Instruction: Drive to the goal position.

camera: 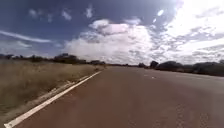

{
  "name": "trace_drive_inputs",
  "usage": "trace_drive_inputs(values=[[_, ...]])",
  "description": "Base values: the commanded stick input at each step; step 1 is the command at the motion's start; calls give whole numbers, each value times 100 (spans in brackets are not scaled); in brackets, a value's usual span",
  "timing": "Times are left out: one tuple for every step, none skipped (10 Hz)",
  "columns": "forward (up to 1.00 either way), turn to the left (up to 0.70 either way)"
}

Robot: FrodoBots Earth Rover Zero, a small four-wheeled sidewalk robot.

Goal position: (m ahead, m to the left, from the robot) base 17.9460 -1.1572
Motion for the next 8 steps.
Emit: trace_drive_inputs(values=[[100, 0], [100, 0], [100, 0], [100, 0], [100, 0], [100, 0], [100, 0], [100, 0]])
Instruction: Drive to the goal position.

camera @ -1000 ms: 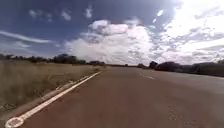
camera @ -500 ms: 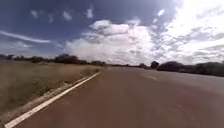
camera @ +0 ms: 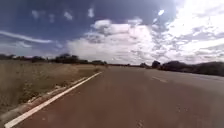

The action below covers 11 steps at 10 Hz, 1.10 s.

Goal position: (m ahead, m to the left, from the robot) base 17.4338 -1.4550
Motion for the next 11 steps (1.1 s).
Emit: trace_drive_inputs(values=[[100, 0], [100, 0], [100, 0], [100, 0], [100, 0], [100, 0], [100, 0], [100, 0], [100, 0], [100, -40], [100, -40]])
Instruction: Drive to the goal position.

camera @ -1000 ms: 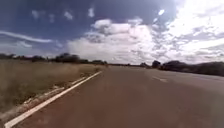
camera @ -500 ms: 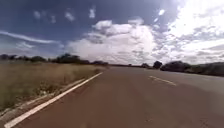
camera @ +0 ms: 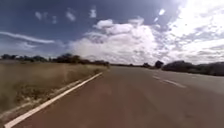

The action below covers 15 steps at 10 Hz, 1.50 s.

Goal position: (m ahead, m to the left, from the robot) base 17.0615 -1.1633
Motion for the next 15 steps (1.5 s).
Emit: trace_drive_inputs(values=[[100, -40], [100, 0], [100, 0], [100, 0], [100, 0], [100, 0], [100, 0], [100, 0], [100, 0], [100, 0], [100, 0], [100, 0], [100, 0], [100, 0], [100, 0]])
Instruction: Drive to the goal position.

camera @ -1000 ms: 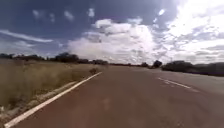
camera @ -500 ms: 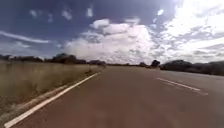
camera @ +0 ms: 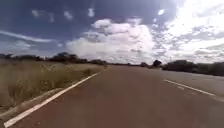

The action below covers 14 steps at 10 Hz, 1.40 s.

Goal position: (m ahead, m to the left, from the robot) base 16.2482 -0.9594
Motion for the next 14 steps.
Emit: trace_drive_inputs(values=[[100, 0], [100, 0], [100, 0], [100, 0], [100, 0], [100, 0], [100, 0], [100, 0], [100, 0], [100, 0], [100, 0], [100, 0], [100, 0], [100, 0]])
